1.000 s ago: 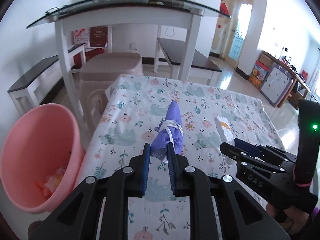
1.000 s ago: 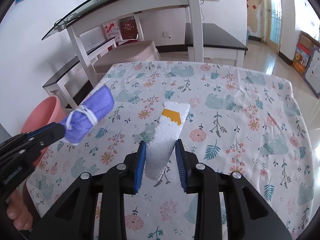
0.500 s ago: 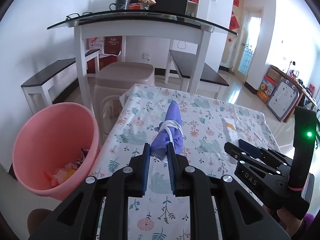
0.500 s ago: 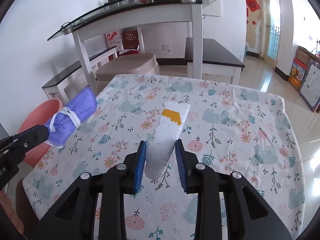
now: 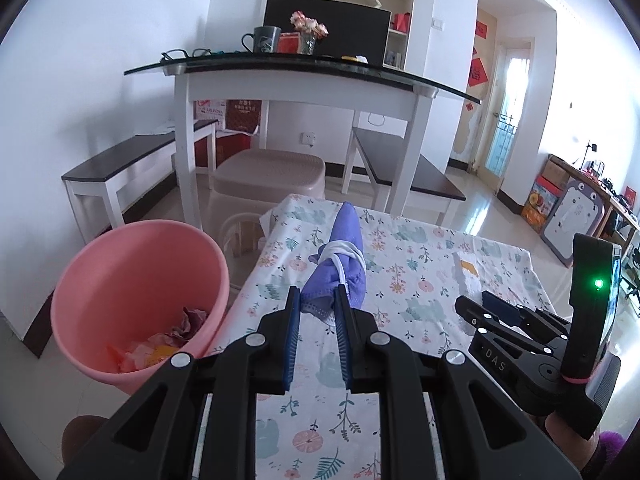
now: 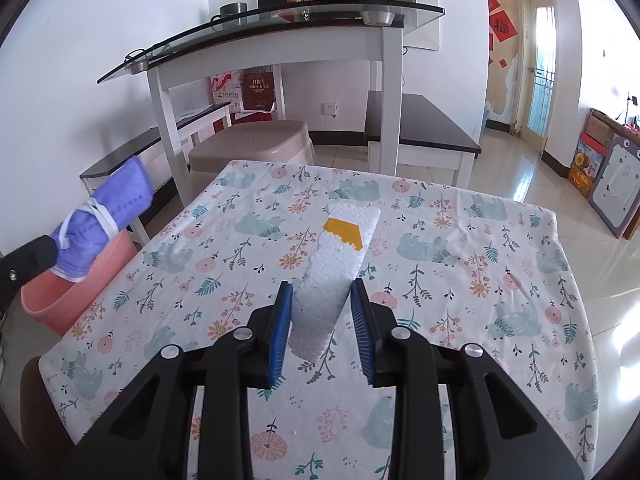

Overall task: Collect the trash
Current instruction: 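Carry the purple roll and white foam over the pink bucket with both grippers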

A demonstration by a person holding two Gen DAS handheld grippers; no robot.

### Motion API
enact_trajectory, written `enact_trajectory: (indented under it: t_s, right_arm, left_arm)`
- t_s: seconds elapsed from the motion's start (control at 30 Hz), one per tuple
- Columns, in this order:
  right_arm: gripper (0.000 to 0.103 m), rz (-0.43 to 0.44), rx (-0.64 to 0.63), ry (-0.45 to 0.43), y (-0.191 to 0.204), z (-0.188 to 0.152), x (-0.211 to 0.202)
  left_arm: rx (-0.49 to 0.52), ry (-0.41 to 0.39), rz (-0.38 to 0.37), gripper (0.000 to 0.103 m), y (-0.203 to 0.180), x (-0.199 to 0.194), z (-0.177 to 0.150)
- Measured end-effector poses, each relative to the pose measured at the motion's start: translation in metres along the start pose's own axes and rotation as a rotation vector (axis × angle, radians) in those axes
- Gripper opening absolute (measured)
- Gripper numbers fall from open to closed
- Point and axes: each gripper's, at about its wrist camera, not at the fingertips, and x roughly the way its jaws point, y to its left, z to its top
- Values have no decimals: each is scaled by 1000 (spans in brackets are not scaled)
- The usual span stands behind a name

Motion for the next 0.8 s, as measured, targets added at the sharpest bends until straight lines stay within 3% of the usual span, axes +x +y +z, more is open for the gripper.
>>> enact_trajectory:
  t_s: [0.8]
  right_arm:
    - [30, -56, -61, -72, 11, -2, -15]
  left_arm:
    - [-30, -88, 59, 16, 20, -33, -5]
